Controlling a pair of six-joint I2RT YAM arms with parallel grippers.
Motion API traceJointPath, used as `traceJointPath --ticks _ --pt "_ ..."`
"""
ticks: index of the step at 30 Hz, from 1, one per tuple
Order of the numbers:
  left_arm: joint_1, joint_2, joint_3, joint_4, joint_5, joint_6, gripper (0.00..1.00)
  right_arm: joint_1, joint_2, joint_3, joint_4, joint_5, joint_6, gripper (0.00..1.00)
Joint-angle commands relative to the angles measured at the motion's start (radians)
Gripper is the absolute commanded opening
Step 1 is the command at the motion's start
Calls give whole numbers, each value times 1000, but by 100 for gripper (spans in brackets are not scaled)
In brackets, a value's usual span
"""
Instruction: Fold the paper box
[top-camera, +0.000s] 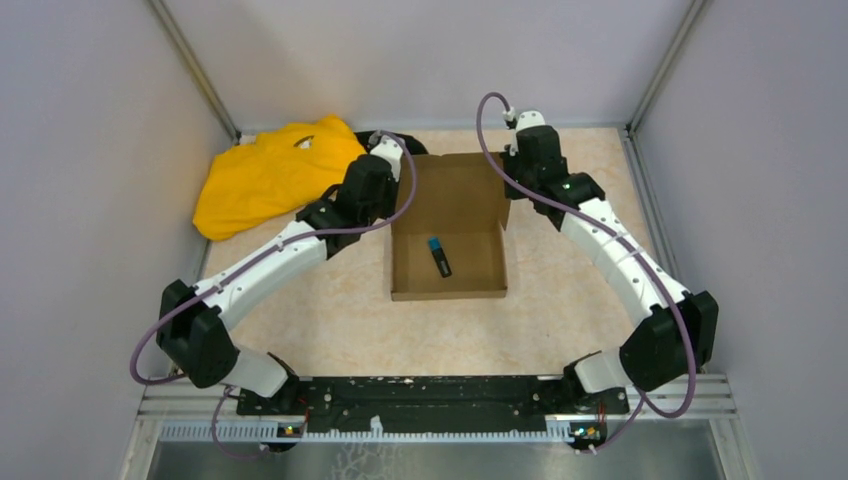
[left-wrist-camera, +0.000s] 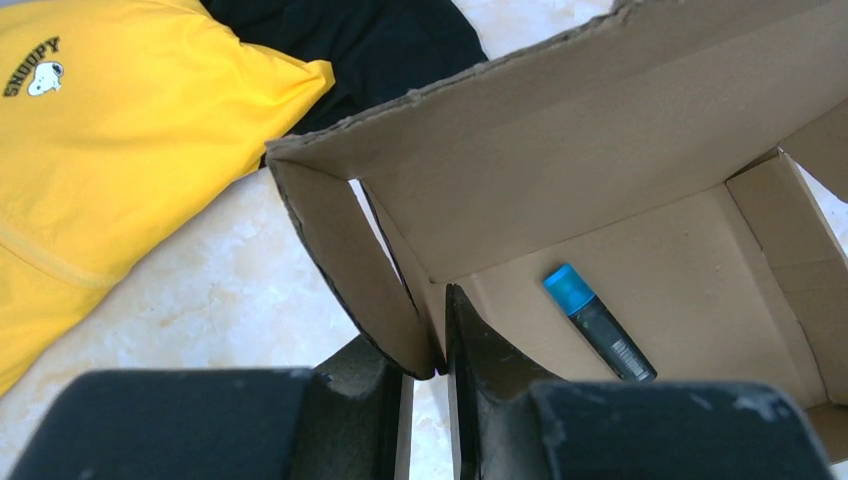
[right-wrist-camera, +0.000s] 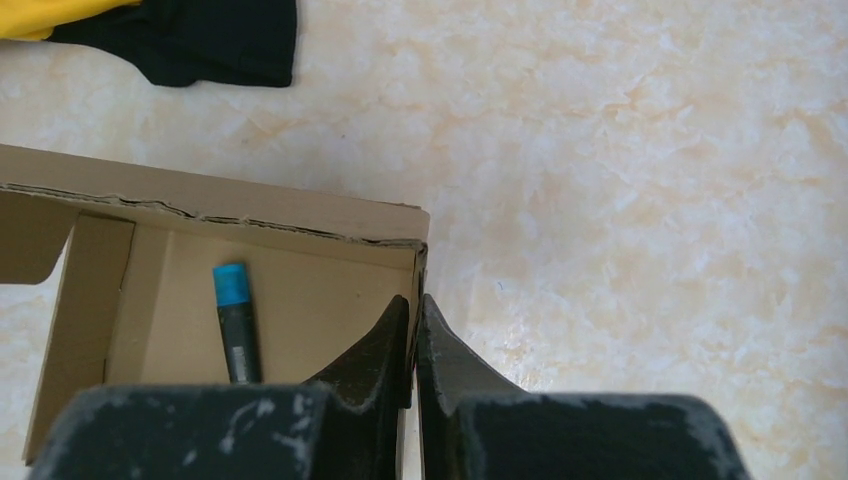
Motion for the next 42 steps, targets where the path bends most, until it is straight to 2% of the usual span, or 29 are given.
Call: traceJointPath --ticks 1,19,42 --pt "-43 -24 -10 51 5 -43 21 42 -69 -26 83 -17 82 2" --pt "-83 -55 -73 85 -59 -69 21 87 -144 -132 155 96 188 3" --pt "-150 -86 -133 77 -133 -142 21 149 -203 -222 198 168 269 2"
